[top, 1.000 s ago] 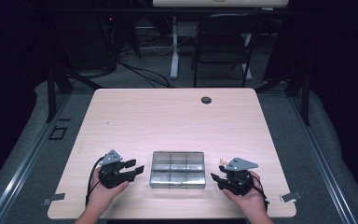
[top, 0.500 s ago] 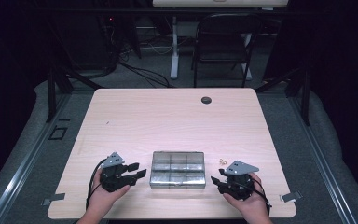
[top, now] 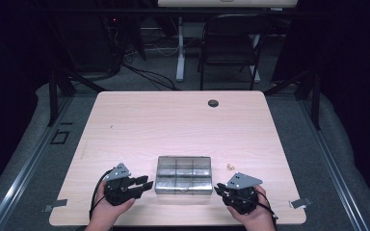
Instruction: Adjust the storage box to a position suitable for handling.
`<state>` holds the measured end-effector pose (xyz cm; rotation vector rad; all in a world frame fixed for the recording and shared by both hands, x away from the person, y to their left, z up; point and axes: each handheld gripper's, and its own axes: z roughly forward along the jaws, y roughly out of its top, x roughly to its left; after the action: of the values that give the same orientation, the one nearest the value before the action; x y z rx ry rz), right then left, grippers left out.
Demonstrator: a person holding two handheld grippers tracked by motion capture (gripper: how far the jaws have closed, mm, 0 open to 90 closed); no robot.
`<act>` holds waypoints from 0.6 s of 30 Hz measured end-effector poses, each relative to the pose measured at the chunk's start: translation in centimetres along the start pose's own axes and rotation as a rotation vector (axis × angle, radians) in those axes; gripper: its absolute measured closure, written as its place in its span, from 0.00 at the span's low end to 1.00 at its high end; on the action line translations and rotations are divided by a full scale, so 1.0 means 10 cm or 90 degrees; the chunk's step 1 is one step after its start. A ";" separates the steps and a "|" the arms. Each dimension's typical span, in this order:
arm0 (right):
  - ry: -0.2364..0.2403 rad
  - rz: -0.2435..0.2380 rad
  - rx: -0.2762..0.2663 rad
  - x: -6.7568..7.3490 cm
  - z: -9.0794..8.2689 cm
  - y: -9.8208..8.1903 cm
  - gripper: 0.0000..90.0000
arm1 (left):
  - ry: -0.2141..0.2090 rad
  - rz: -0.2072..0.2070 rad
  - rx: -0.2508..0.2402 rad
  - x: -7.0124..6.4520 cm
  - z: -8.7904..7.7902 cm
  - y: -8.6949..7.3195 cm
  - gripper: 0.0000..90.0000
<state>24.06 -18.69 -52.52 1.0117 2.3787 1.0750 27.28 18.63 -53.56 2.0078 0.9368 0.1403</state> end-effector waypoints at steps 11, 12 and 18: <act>0.012 -0.004 0.028 0.02 0.05 -0.02 0.94 | -0.003 0.011 0.026 -0.01 0.07 -0.02 0.79; 0.012 -0.005 0.032 0.02 0.05 -0.02 0.94 | -0.004 0.013 0.028 -0.02 0.08 -0.02 0.79; 0.017 -0.014 0.050 0.03 0.10 -0.04 0.94 | -0.004 0.023 0.036 -0.04 0.10 -0.03 0.78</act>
<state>24.23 -18.13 -53.53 1.0018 2.4649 1.0001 27.24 17.74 -54.30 2.0763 0.9102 0.1281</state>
